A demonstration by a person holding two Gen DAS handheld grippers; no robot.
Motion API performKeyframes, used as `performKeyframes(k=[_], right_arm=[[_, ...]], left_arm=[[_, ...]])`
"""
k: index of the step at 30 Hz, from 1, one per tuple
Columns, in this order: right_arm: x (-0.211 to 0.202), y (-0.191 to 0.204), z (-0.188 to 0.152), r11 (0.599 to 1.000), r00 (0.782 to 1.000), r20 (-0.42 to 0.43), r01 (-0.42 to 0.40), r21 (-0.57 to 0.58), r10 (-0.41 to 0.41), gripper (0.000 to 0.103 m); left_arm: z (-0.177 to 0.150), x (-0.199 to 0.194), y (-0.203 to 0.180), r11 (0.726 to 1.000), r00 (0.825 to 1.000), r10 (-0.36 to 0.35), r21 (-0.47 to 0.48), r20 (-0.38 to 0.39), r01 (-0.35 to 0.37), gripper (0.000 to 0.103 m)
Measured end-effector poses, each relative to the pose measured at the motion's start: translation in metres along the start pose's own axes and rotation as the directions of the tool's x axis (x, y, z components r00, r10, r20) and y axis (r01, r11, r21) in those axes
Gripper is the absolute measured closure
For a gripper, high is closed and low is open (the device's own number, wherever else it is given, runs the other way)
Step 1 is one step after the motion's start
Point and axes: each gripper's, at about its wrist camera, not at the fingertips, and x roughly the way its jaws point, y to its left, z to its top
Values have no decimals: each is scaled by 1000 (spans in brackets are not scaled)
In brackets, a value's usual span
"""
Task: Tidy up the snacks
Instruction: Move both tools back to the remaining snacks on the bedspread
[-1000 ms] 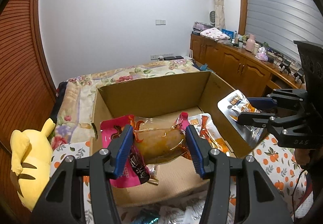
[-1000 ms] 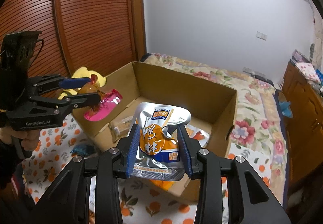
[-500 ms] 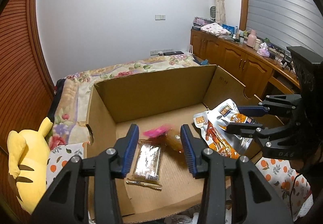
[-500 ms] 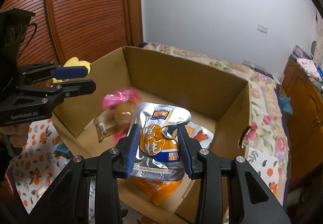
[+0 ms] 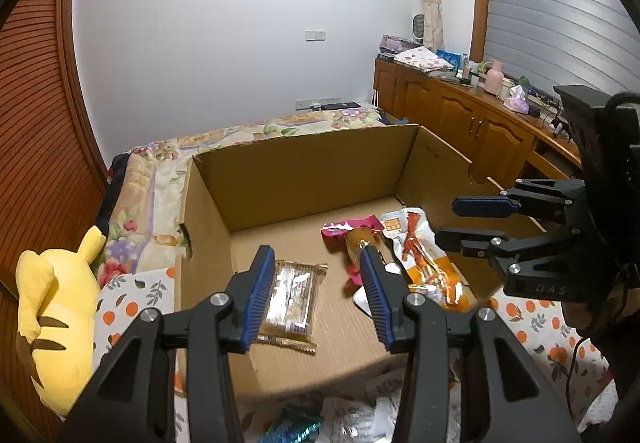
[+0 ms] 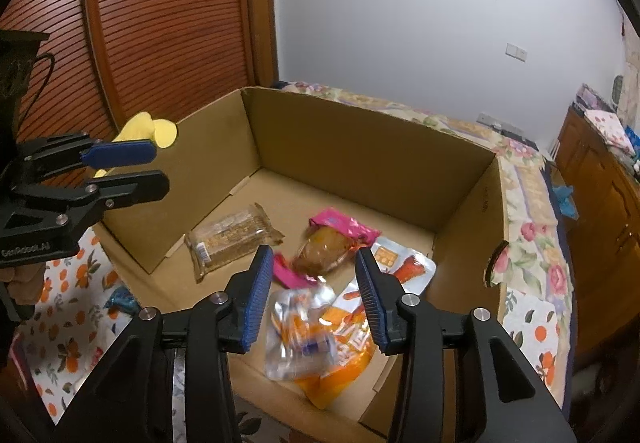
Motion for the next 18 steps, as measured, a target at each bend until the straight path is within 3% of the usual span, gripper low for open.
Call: performKeyframes(k=[10, 18], right_arm=[[-61, 34, -23, 1000, 998, 52, -25, 1, 24, 60], [-82, 61, -62, 999, 999, 46, -24, 26, 23, 60]], left_arm=[[-35, -57, -9, 1000, 999, -9, -4, 34, 9, 49], [-83, -77, -17, 1000, 1000, -20, -11, -5, 20, 42]])
